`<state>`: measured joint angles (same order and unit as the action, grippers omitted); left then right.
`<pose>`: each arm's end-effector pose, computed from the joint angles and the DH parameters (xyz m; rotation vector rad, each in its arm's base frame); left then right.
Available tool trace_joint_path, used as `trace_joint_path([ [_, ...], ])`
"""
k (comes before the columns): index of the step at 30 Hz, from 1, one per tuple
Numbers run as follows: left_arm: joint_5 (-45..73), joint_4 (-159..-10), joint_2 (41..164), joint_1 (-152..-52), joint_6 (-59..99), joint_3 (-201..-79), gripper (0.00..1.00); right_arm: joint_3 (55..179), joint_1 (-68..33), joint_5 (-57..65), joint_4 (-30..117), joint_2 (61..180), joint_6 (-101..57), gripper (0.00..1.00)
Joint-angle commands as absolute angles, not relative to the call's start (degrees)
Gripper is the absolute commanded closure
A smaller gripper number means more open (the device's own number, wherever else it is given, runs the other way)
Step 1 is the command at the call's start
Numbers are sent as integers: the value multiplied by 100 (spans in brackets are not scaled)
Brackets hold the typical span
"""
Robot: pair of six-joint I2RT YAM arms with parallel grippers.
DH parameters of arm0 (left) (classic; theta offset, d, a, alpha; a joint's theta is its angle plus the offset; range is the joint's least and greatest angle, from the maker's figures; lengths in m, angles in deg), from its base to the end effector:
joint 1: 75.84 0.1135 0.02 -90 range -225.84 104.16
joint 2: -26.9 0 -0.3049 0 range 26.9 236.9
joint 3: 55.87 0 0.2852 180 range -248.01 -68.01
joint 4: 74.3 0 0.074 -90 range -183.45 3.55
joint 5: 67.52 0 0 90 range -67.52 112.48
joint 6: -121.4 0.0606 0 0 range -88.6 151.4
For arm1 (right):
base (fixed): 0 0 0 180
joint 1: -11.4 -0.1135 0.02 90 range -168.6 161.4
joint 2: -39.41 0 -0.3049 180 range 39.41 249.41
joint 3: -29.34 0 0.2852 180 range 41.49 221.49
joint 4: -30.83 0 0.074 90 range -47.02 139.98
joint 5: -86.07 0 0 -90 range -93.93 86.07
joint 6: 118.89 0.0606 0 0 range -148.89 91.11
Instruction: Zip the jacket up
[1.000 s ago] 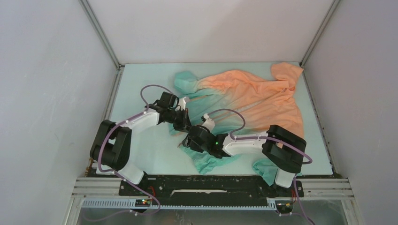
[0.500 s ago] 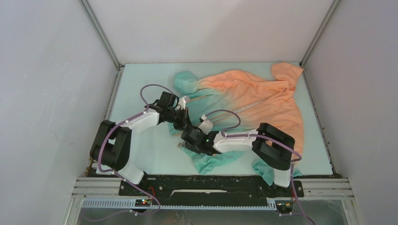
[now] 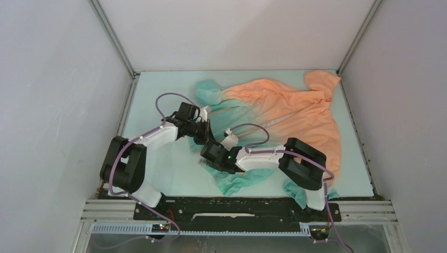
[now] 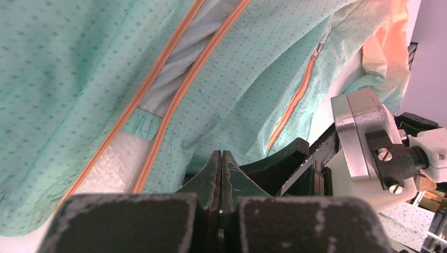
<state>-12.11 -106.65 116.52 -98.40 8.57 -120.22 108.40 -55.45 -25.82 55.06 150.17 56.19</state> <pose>0.3028 -0.1631 0.1920 0.2338 2.6565 -1.0605 0.1952 0.3991 0.1409 0.5556 2.5050 0.6412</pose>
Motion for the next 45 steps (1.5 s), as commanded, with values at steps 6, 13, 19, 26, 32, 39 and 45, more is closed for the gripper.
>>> trace_joint_path([
  [6,-1789,-10813,11226,-10062,828,-11872,100,12078,-5359,-2525,6858,15820,6228,53],
  [13,-1747,-10884,11232,-10062,911,-11896,96,12021,-5365,-2563,6527,15789,5749,84],
  [19,-1448,-11007,11081,-9888,1046,-11934,60,10776,-5348,-2399,4165,15306,4434,100],
  [26,-1364,-11216,10570,-9278,1274,-11933,27,9282,-5307,-1871,796,14873,1895,100],
  [32,-1588,-11331,9856,-8895,955,-11585,25,7656,-5270,-1218,-3141,14821,258,100],
  [39,-1573,-9607,8575,-8727,-1046,-9921,45,7384,-5139,-245,-4408,15041,-151,100],
  [45,-1125,-8775,7585,-8686,-1942,-8755,39,7243,-5116,-40,-4411,14897,-223,100],
])
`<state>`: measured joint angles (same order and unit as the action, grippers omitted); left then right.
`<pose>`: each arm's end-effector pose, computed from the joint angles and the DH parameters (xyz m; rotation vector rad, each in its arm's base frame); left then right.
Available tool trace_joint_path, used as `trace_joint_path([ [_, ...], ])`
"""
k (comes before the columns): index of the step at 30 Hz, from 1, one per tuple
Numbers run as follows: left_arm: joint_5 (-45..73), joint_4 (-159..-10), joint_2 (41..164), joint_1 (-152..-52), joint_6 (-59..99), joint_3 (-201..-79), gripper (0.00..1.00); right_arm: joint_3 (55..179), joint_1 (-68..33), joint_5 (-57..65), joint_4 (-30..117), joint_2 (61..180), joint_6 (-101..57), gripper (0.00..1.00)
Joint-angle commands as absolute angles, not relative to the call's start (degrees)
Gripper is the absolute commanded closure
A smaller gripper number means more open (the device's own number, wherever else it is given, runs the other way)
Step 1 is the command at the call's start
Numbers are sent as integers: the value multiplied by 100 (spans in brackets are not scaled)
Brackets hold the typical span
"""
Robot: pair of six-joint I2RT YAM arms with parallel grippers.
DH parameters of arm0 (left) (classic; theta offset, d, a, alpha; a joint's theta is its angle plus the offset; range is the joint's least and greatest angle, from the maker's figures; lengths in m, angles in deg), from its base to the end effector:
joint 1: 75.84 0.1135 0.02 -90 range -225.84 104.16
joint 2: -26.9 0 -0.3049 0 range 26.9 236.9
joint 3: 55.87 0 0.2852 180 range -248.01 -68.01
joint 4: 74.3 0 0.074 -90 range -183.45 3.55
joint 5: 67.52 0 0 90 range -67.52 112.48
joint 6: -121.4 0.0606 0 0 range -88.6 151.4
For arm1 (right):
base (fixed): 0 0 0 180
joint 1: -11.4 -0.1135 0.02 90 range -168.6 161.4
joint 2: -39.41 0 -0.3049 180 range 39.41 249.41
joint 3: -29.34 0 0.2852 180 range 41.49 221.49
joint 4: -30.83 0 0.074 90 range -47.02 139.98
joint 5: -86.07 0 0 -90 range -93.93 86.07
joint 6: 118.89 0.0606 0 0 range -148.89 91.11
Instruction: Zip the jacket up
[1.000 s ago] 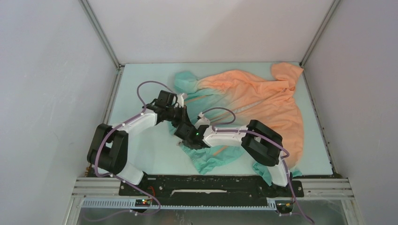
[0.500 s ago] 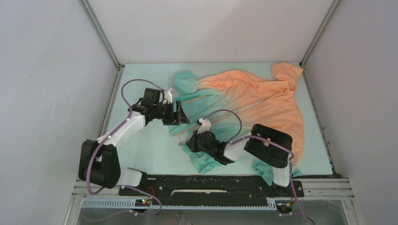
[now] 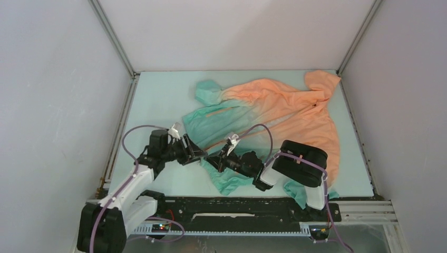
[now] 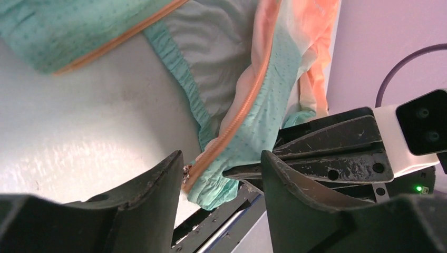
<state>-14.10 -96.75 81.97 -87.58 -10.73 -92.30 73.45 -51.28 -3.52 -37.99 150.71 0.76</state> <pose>0.1964 -0.0777 0.1917 -0.2796 2.3997 -1.1962 0.1721 0.3341 0.1385 -0.4862 1.6179 1.2580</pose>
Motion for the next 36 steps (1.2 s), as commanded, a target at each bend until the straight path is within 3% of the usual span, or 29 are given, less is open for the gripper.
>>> trace_joint_path([
  [1,-998,-8782,7416,-8671,-1963,-8664,39,7227,-5099,-3,-4412,14893,-196,100],
  [8,-923,-9060,7041,-8594,-1656,-8521,19,7120,-5087,252,-4428,14868,-121,100],
  [13,-1536,-9681,7829,-8498,-807,-9269,15,7084,-5146,499,-4429,14817,-243,100],
  [19,-2962,-9090,9254,-8669,-893,-9546,18,7093,-5162,693,-4421,14770,-406,100],
  [21,-3091,-8989,9417,-8814,-896,-9579,22,7093,-5151,701,-4422,14776,-406,100],
  [27,-3128,-8991,9368,-8843,-812,-9682,47,7077,-5136,654,-4428,14833,-322,100],
  [30,-3149,-9093,9298,-8841,-721,-9811,53,7071,-5131,607,-4422,14874,-251,100],
  [36,-3189,-9439,9329,-8845,-402,-10018,81,7016,-5116,462,-4411,14904,80,100],
])
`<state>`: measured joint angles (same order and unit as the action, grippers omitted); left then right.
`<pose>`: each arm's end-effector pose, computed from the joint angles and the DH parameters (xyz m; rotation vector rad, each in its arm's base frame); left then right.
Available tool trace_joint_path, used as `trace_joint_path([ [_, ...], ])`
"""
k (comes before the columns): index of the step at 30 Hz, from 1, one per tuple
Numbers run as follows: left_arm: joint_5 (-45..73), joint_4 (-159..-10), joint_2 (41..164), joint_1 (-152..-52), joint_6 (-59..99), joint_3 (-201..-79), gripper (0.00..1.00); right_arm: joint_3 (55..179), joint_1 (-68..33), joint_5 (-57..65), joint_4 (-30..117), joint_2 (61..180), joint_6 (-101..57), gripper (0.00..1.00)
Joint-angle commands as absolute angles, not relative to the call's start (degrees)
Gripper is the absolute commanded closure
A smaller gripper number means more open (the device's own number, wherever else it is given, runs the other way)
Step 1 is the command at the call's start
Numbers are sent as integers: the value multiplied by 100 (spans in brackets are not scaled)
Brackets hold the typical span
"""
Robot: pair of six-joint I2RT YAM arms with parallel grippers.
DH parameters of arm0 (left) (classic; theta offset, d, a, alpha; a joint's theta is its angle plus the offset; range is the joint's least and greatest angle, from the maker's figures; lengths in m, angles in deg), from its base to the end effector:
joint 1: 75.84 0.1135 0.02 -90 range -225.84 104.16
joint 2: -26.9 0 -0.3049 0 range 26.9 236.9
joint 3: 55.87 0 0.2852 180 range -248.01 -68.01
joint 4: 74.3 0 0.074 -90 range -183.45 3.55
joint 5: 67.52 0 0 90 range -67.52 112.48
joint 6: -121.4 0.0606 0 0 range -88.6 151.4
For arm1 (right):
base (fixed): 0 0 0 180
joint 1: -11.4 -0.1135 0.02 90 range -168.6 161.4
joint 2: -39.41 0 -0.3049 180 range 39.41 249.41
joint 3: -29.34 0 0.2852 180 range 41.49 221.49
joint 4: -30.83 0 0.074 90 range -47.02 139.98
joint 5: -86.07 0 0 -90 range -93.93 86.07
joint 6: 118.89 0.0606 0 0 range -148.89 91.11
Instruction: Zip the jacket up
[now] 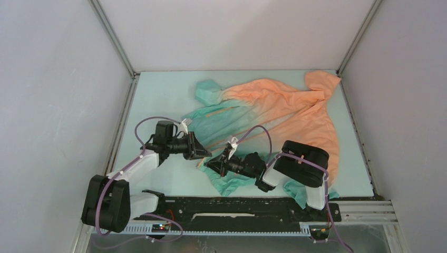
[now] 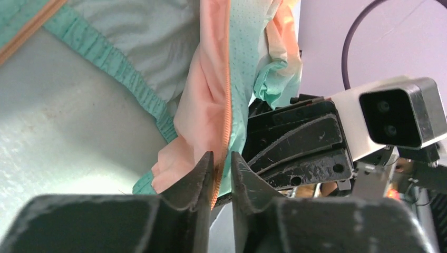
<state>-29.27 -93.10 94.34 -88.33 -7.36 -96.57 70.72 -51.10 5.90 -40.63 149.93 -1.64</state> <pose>0.2200 -0.0975 0.1872 -0.0827 2.4625 -1.4842 0.1580 0.3259 0.1380 -0.6571 1.5677 1.3471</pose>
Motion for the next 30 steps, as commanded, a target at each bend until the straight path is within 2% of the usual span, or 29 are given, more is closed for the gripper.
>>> trace_joint_path([
  [1,-3173,-9455,9334,-8853,-395,-10018,89,7002,-5117,383,-4394,14909,293,97],
  [3,-3078,-9579,9358,-8858,-311,-10045,99,6936,-5109,136,-4261,14870,769,83],
  [5,-2996,-9717,9369,-8896,-187,-10090,100,6908,-5074,-79,-3644,14716,1394,73],
  [9,-2707,-9744,9252,-9007,-104,-10082,100,7024,-5061,-307,-2066,14125,2486,66],
  [12,-2476,-9686,9156,-9084,-81,-10058,100,7144,-5096,-228,-1552,13776,2940,59],
  [13,-2426,-9663,9132,-9094,-85,-10042,100,7150,-5123,-224,-1511,13709,3077,56],
  [15,-2339,-9622,9098,-9100,-110,-9998,100,7259,-5174,-191,-1307,13636,3349,43],
  [20,-2303,-9530,9091,-9104,-251,-9925,100,7545,-5298,-281,-1175,13869,3726,39],
  [30,-2212,-8968,8841,-9104,-1005,-9503,100,7691,-5361,-1263,-1091,13982,3960,44],
])
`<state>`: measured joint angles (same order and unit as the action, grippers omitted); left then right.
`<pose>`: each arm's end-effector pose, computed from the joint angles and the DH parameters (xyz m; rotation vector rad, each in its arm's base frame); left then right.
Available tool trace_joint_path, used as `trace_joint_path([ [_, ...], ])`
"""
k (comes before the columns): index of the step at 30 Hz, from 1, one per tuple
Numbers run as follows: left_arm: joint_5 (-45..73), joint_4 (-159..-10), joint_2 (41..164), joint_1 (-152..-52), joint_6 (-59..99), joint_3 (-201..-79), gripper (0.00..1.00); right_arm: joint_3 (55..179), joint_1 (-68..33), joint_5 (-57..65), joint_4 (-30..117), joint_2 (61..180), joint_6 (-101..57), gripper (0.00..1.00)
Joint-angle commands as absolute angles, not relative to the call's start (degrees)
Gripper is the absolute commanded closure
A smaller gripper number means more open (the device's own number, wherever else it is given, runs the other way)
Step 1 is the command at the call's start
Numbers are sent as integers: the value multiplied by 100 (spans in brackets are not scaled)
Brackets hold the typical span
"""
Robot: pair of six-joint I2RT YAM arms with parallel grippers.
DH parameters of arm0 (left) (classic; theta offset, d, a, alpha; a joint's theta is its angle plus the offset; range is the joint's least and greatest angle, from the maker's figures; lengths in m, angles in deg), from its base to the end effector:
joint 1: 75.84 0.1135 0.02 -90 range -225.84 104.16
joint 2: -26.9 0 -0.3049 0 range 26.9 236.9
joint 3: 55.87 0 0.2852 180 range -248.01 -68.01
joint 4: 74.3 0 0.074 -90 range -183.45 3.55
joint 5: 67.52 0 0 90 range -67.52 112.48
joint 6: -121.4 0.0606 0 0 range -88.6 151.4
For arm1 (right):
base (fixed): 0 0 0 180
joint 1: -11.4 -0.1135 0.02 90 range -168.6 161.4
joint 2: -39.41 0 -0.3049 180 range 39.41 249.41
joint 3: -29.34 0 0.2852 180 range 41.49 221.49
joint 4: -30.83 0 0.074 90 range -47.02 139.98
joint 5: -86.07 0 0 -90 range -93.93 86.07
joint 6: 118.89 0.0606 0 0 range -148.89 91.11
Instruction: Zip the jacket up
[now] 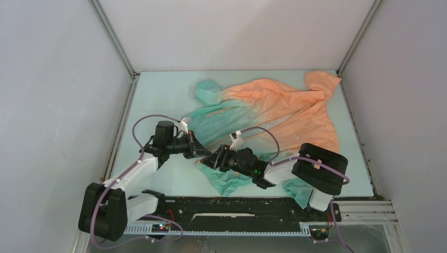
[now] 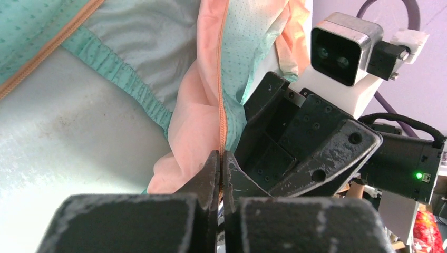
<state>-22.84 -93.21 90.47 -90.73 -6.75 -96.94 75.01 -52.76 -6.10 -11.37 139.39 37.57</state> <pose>0.2163 -0.1021 0.2003 -0.0403 2.4143 -1.3647 0.1637 0.3327 0.1539 0.0739 2.0882 1.5177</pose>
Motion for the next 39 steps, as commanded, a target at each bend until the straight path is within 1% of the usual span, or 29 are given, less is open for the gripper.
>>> trace_joint_path([
  [1,-2209,-8938,8823,-9104,-1047,-9473,100,7691,-5379,-1347,-1155,14005,3969,44],
  [5,-2191,-8750,8785,-9104,-1255,-9333,100,7691,-5435,-1548,-1642,14195,3978,44],
  [7,-2194,-8714,8769,-9106,-1325,-9294,100,7691,-5465,-1689,-1725,14238,3931,47],
  [8,-2187,-8709,8751,-9104,-1340,-9282,100,7691,-5477,-1735,-1741,14249,3916,49],
  [13,-2130,-8767,8680,-9104,-1312,-9260,100,7691,-5563,-1837,-2066,14332,3583,70],
  [15,-2137,-8793,8692,-9104,-1275,-9289,100,7671,-5574,-1765,-2262,14413,3488,77],
  [18,-2093,-8952,8702,-9109,-1182,-9370,100,7595,-5584,-1639,-2742,14618,3224,84],
  [21,-1983,-9295,8722,-9104,-927,-9547,100,7440,-5531,-1400,-3487,14961,2999,90],
  [22,-1966,-9393,8732,-9104,-841,-9604,100,7388,-5517,-1335,-3793,15050,2894,93],
  [25,-1918,-9715,8790,-9105,-556,-9821,100,7353,-5363,-961,-3953,15223,2650,100],
  [26,-1910,-9809,8816,-9104,-464,-9888,98,7326,-5333,-827,-4026,15252,2506,100],
  [28,-1898,-10011,8910,-9104,-268,-10041,89,7245,-5262,-558,-4298,15322,2176,100],
  [29,-1908,-10124,8966,-9104,-169,-10120,82,7201,-5217,-476,-4388,15331,2016,100],
  [31,-1862,-10378,9060,-9104,48,-10300,60,7159,-5115,-162,-4395,15328,1664,100],
  [32,-1706,-10555,9100,-9100,183,-10409,51,7130,-5034,-39,-4401,15347,1617,100],
  [34,-1247,-11149,9117,-9102,531,-10721,38,7059,-4925,51,-4416,15417,1630,100],
  [35,-997,-11369,9119,-9098,711,-10896,22,7043,-4895,175,-4422,15422,1546,100],
  [36,-762,-11591,9129,-9097,876,-11075,15,7029,-4895,254,-4426,15409,1427,100],
  [37,-544,-11777,9170,-9096,1017,-11239,13,7004,-4910,319,-4423,15388,1310,100],
  [39,-161,-12129,9336,-9106,1389,-11608,12,6953,-4874,494,-4424,15330,1161,100],
])
